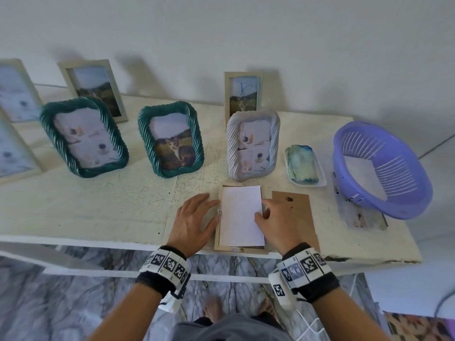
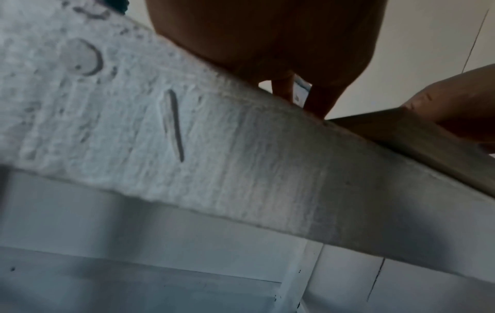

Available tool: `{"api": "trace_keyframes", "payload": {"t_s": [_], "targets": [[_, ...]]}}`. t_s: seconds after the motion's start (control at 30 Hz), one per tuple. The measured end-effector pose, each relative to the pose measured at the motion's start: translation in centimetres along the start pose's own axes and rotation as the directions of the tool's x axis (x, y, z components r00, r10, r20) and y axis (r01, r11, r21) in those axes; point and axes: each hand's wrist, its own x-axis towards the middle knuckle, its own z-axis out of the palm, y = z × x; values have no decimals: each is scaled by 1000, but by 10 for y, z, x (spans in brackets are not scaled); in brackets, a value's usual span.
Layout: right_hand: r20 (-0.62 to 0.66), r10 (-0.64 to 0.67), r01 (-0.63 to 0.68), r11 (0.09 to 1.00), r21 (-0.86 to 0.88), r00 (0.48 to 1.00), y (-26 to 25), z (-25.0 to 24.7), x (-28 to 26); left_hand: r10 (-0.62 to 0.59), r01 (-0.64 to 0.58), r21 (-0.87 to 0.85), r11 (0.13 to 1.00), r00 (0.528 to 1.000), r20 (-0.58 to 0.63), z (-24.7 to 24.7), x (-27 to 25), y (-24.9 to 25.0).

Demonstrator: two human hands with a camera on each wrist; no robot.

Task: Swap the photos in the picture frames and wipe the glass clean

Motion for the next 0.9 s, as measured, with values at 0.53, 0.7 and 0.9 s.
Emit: {"api": "trace_keyframes", "payload": {"t_s": [0.53,0.7,0.9], "targets": [[-84,-111,92,974,-208,990,20,16,-9,42,-41,32,999,998,-39,4,-1,-9],[-203,53,-123,928,-352,978,40,-15,-14,48,-46,32,998,998,-43,5,-1,-10],[-152,242,-284,871,-400,958,60,-23,-22,43,-42,37,998,998,-42,5,-2,-9]]}}
